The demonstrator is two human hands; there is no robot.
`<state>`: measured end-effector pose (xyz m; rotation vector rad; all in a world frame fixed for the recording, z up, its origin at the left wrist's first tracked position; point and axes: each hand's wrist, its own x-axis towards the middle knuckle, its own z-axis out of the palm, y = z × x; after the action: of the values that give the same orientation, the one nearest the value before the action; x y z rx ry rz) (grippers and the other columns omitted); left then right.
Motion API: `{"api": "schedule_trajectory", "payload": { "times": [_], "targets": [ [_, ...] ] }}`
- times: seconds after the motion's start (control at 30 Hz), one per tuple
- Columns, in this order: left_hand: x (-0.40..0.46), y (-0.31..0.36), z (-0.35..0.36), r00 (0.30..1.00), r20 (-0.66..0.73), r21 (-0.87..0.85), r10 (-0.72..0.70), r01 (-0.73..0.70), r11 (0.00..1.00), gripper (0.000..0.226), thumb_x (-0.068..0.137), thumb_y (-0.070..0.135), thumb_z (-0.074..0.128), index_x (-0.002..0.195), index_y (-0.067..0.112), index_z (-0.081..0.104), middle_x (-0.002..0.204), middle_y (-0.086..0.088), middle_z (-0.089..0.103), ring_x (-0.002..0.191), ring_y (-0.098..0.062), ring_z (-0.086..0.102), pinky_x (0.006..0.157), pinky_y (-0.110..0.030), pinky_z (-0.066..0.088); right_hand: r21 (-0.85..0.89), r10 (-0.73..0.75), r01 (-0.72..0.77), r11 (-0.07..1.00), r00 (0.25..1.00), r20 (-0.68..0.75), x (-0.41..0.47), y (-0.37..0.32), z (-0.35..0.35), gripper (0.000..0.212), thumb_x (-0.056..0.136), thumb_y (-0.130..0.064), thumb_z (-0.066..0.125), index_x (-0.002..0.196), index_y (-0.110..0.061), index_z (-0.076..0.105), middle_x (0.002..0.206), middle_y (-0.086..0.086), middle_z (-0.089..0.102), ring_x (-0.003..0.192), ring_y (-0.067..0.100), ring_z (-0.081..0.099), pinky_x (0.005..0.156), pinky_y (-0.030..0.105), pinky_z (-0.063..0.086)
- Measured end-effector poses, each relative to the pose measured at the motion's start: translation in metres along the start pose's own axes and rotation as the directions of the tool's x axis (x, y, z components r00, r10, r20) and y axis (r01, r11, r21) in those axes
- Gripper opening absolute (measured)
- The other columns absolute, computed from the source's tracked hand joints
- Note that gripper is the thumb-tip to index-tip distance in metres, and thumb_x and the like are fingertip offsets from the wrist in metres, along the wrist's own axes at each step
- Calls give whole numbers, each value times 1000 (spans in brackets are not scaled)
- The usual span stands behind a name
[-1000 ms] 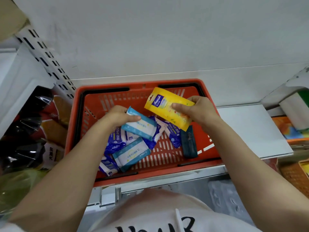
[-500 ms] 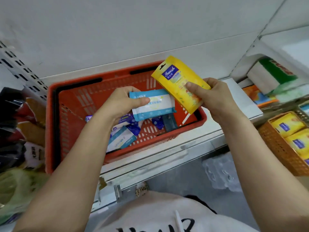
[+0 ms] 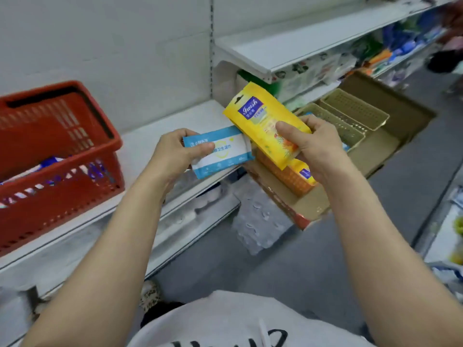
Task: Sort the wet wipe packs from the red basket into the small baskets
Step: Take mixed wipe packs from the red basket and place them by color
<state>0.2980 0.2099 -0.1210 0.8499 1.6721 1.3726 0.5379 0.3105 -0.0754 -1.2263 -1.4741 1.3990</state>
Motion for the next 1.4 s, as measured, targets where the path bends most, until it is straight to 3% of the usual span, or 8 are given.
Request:
{"api": "schedule_trajectory", "payload": {
  "times": [0.1,0.3,0.47,0.6,0.77,0.93,1.17,1.4],
  "targets": [
    [-15,-5,74,999,25,-47,-32,33,998,24,75,14,83,92,10,66,77,0,74,69,-14,71,60,-30,59,-14,34,-35,999,998,-61,-7,18,-77,26,75,-27,85,89,-17,65,76,0,72,70,21,66,73,53,57],
    [-15,-5,152,997,-11,-72,-75,74,995,27,76,11,82,95,6,65,80,-1,76,71,-13,73,55,-22,55,59,95,-90,994,991,-95,6,44,-160,23,77,-23,83,86,-18,63,73,-2,71,60,12,64,64,34,56],
    [27,-8,192,993,-88,-113,-74,64,992,21,78,13,80,91,9,64,90,-8,74,75,-18,74,57,-27,57,45,144,-139,989,984,-109,53,69,-197,27,74,-24,85,89,-19,63,76,-3,72,63,13,65,66,36,57],
    [78,-17,220,980,-173,-175,-101,71,982,18,81,16,79,95,11,69,93,-3,75,83,-16,74,70,-30,60,-89,189,-197,976,978,-82,110,84,-222,33,71,-24,87,96,-20,66,81,-3,70,64,10,65,64,31,56],
    [124,-19,258,959,-226,-211,-170,122,970,20,83,18,77,100,12,68,94,-1,74,78,-12,74,63,-24,57,-412,288,-217,885,950,118,184,106,-242,28,69,-22,89,85,-22,66,75,-3,65,58,6,60,54,23,51],
    [144,-19,277,939,-260,-159,-224,188,969,18,83,24,77,97,18,68,92,4,74,78,-10,74,62,-22,57,-685,408,-125,717,873,267,242,141,-237,35,65,-35,90,90,-27,66,87,-8,66,78,8,62,69,27,52],
    [150,-34,289,852,-430,-186,-298,239,953,22,83,24,77,100,17,66,89,8,73,74,-5,73,56,-16,54,-798,525,86,597,710,469,300,181,-216,57,65,-45,88,112,-23,67,115,-2,67,105,19,63,93,42,53],
    [138,-49,335,716,-590,-252,-373,276,928,20,83,23,77,98,17,66,88,5,72,72,-5,72,55,-16,53,-744,403,400,535,653,641,326,211,-200,67,72,-50,82,130,-23,61,133,6,60,118,26,57,87,27,42]
  ]
}}
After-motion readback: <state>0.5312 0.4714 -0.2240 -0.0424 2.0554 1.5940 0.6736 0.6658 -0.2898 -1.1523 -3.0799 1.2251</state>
